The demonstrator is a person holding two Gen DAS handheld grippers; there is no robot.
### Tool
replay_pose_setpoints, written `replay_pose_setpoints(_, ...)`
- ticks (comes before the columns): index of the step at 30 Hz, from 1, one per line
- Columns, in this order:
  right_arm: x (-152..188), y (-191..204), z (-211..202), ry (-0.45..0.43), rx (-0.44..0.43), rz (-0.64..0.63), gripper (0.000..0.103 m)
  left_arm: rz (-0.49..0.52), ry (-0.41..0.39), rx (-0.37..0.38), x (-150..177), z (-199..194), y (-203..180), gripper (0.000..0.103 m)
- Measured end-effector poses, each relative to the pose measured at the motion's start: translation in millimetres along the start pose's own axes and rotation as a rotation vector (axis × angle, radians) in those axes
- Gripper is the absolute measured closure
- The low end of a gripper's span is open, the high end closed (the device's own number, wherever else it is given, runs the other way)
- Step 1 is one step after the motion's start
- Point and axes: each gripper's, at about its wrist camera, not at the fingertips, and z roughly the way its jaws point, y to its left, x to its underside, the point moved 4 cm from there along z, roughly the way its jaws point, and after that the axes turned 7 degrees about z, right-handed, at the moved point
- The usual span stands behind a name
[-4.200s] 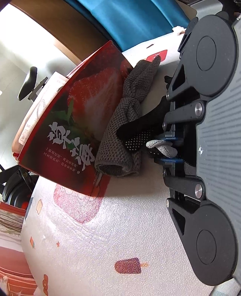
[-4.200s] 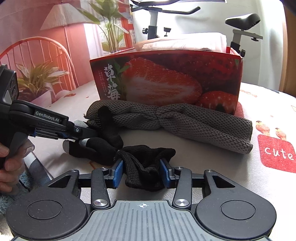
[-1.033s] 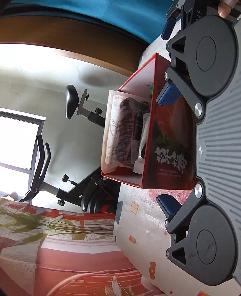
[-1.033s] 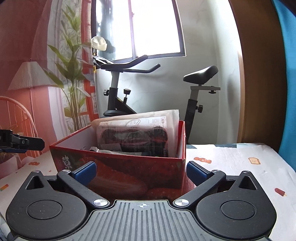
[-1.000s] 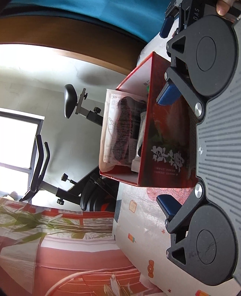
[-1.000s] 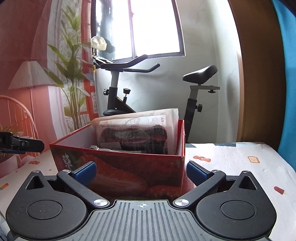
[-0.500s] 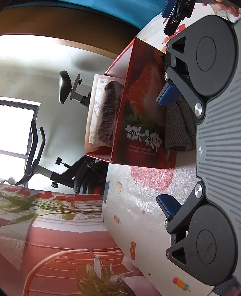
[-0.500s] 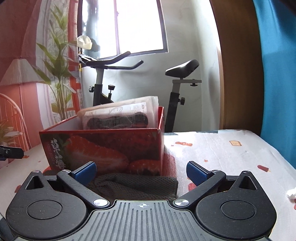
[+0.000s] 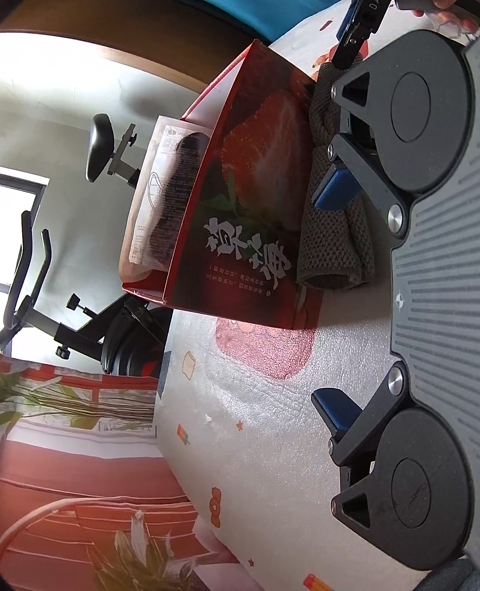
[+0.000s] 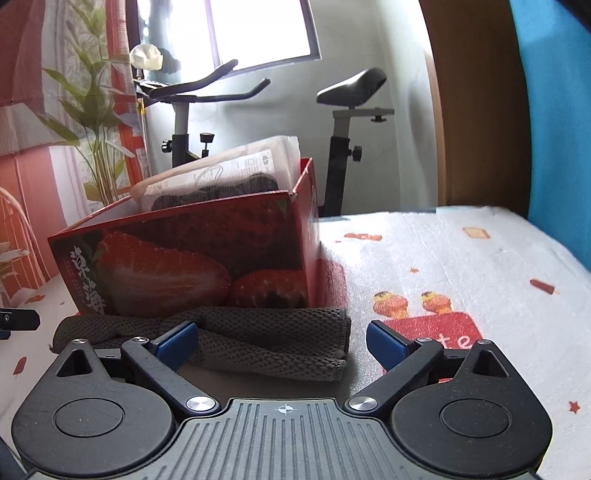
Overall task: Organize soft objects
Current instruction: 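Move the right tool down to the grey knit towel beside the box, then close the right tool on the towel edge and lift it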
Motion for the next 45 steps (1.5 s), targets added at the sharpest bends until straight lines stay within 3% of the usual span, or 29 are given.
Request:
replay_pose_setpoints(3,-5,-13,14,0.041,0.007,0.077,0.007,-0.023,0.015,0.010,-4,13,1,0.000)
replay_pose_setpoints(8,-14,-25,30,0.038,0.029,0.127,0.009,-0.049,0.037,0.024,-9,36,-2,0.000)
replay_pose_setpoints(13,-4,-21,48,0.086,0.039,0.067,0.024,-0.045,0.075,0.050,-6,50,-11,0.000)
replay_pose_setpoints(20,2,-6,54,0.138,0.018,-0.003,0.029,0.004,0.095,0.076,-3,62,-20,0.001)
replay_pose_setpoints(25,5,3,53,0.146,0.005,-0.047,0.042,-0.029,0.117,0.084,0,68,-18,0.003)
replay_pose_setpoints(30,6,7,54,0.157,-0.002,-0.054,0.047,-0.039,0.125,0.108,3,69,-15,0.024)
replay_pose_setpoints(32,3,7,56,0.160,-0.006,-0.060,0.050,-0.037,0.129,0.126,4,69,-16,0.043)
replay_pose_setpoints(35,4,8,55,0.160,-0.003,-0.072,0.056,-0.008,0.123,0.154,7,67,-20,0.060)
replay_pose_setpoints(38,5,9,54,0.162,-0.003,-0.082,0.060,0.014,0.123,0.183,8,64,-24,0.068)
replay_pose_setpoints(45,6,13,50,0.180,-0.018,-0.105,0.075,0.016,0.126,0.169,19,54,-21,0.070)
